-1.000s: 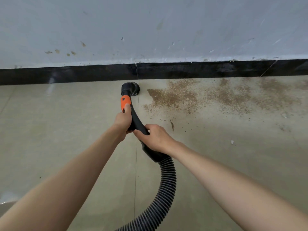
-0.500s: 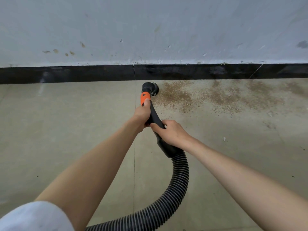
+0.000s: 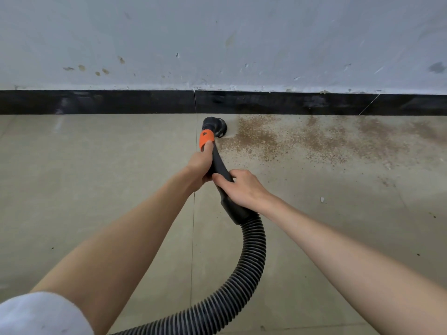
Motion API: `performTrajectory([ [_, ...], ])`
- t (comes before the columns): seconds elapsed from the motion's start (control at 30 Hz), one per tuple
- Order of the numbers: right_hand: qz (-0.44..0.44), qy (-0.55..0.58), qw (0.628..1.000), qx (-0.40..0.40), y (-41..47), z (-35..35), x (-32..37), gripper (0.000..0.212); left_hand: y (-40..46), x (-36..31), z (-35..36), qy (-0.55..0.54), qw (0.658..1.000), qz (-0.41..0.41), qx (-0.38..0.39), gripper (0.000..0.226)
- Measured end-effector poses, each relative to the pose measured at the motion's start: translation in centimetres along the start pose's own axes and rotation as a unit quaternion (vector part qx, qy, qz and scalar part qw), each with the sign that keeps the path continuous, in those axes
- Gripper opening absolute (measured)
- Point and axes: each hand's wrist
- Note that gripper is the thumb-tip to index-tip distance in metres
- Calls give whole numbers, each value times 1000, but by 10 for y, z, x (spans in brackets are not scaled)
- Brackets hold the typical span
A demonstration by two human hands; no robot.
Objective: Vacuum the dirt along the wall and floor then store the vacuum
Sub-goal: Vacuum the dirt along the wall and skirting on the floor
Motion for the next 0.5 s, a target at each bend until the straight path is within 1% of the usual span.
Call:
performTrajectory([
  [0.1,-10,18,999,32,-4,13,5,40,-2,12,-16,-15,998,11,-66,46],
  [0.2,-21,20,998,60,-10,25,7,40,-6,24,-31,-22,996,-1,-89,44],
  [0.27,-25,13,998,63,-13,29,6,40,-9,26,-34,-14,996,-9,-85,45],
  [0.37,-21,-1,999,50,-15,26,1,39,-10,26,-27,-6,997,-11,-72,53],
  [0.5,3,2,1000,24,-21,11,-9,38,-14,23,-4,5,1000,-14,-19,59],
])
Point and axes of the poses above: each hand's wrist, its own y-axis towards the middle knuckle, its own z-axis out of the palm, x = y × z, and after that the axes turned 4 degrees about -x, right-handed
